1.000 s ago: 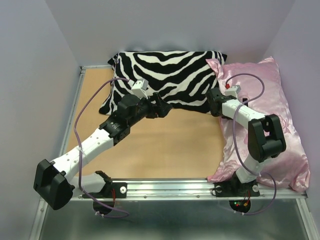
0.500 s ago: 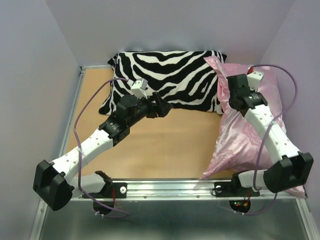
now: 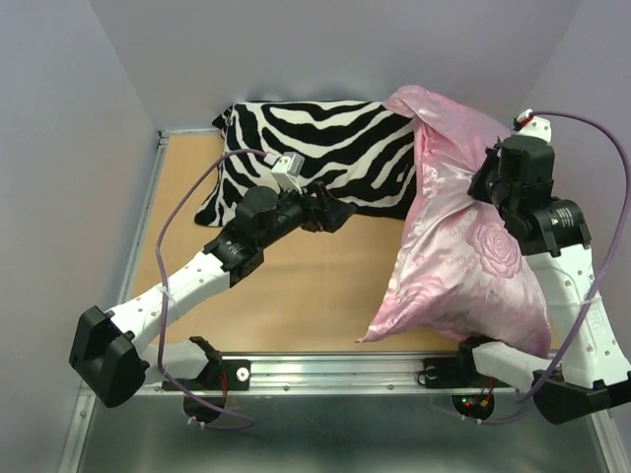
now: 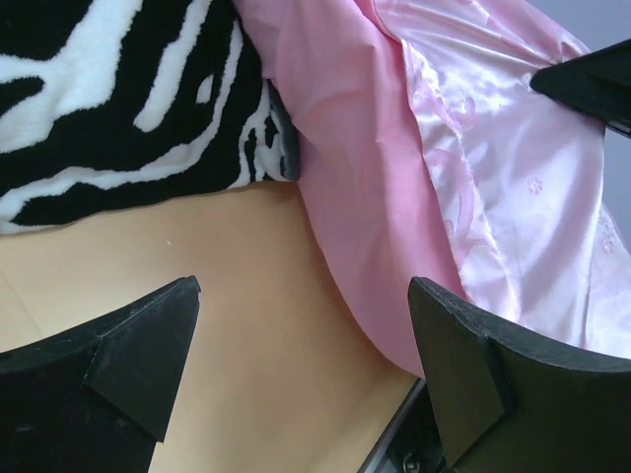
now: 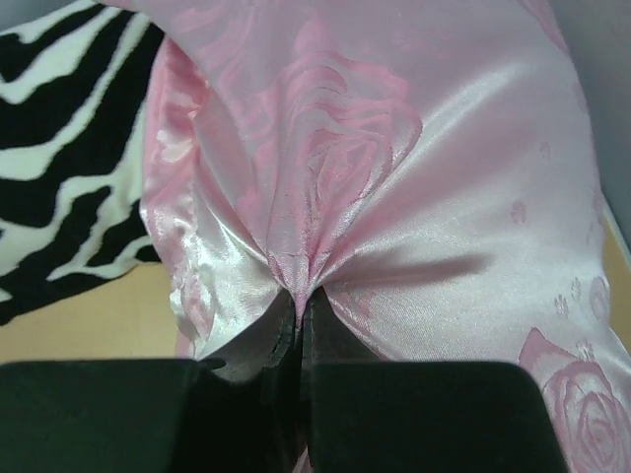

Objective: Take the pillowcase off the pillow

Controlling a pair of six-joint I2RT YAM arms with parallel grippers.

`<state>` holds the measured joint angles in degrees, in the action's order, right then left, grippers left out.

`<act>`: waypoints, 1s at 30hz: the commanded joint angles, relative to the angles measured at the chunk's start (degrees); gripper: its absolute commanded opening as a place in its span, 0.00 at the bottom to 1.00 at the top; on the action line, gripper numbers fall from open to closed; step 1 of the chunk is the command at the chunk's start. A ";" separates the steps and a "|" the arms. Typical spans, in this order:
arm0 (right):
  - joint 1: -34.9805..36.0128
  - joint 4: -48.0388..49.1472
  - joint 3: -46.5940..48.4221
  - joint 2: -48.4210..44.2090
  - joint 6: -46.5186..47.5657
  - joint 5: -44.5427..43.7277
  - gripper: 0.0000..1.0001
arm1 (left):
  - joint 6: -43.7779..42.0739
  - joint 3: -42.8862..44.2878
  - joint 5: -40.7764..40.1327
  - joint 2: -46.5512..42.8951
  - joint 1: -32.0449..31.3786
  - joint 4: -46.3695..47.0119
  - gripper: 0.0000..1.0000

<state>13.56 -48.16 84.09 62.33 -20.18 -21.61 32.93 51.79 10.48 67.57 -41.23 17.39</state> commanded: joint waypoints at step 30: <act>0.68 16.43 7.66 -8.45 -5.92 44.72 0.01 | 1.53 19.39 -0.20 12.40 -1.04 13.81 0.98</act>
<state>13.67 -46.33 91.13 56.64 -24.67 19.27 33.82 67.20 9.89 80.23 -41.60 26.76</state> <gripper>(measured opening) 0.044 0.984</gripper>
